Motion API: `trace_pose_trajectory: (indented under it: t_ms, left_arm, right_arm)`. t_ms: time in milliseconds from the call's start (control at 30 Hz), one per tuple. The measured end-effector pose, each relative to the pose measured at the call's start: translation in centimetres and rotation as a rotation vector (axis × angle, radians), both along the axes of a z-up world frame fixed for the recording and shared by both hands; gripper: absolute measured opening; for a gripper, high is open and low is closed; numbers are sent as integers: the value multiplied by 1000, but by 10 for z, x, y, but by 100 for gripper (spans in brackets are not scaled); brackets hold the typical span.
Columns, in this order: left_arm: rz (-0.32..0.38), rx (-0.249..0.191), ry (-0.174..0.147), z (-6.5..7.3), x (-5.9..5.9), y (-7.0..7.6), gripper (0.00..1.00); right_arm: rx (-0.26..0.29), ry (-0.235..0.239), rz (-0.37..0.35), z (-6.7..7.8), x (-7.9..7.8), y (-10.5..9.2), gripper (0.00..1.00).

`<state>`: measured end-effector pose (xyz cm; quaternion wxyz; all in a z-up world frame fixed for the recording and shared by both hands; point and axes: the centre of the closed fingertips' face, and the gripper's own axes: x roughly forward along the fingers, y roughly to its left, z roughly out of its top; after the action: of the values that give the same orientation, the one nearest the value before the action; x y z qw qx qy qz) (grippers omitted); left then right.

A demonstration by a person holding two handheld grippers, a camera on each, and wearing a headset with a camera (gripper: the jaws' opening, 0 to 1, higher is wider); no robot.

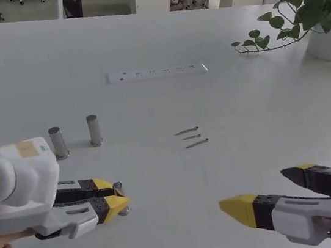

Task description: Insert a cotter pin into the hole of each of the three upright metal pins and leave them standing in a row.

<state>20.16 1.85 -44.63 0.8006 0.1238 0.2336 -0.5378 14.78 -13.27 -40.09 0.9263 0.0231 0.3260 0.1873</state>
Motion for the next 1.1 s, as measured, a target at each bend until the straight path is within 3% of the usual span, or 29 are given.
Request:
trace_pose_trajectory:
  t_ms: [167, 300, 567, 733, 767, 800, 900, 1100]
  left_arm:
    - [-3, 1, 5, -4, -2, -2, 5]
    - [-15, 26, -10, -8, -3, -2, 5]
    - [2, 19, 3, -13, -4, -2, 5]
    - [-13, 31, -23, -14, -6, -4, 5]
    - [2, 23, -10, -14, -5, -4, 5]
    - [36, 3, 22, -13, -5, -4, 5]
    - [20, 13, -3, -14, -5, -2, 5]
    - [36, 22, -14, -14, -6, -4, 5]
  right_arm:
    - [-2, -1, 1, 0, 0, -1, 73]
    - [-3, 1, -5, -1, -1, -3, 73]
    - [-3, 3, -2, -1, -3, -5, 73]
    - [-5, 2, -3, -1, -4, -8, 73]
    - [-5, 2, -3, -1, -4, -8, 73]
    - [-5, 2, -3, -1, -4, -9, 73]
    - [-5, -6, -12, -1, -4, -10, 73]
    - [-11, -6, -14, -1, -5, -13, 72]
